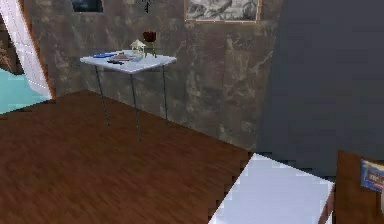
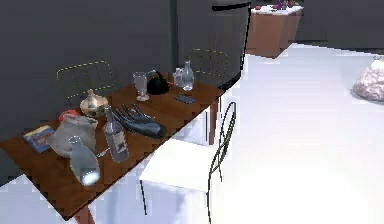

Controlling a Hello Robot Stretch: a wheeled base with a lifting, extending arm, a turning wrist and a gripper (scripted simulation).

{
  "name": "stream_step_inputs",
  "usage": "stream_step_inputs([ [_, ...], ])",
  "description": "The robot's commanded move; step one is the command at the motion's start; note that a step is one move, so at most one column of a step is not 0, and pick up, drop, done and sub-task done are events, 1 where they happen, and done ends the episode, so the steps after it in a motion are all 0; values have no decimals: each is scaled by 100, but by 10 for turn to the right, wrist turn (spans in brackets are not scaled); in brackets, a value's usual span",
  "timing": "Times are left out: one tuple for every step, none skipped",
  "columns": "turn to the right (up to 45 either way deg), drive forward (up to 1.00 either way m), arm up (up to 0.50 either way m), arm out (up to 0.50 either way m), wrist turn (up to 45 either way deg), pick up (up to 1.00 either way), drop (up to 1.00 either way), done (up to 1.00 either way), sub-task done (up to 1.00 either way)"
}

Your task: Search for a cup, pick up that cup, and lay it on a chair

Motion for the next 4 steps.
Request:
stream_step_inputs([
  [-120, 0, 0, 0, 0, 0, 0, 0, 0],
  [450, 0, 0, 0, 0, 0, 0, 0, 0],
  [450, 0, 0, 0, 0, 0, 0, 0, 0],
  [450, 0, 0, 0, 0, 0, 0, 0, 0],
])
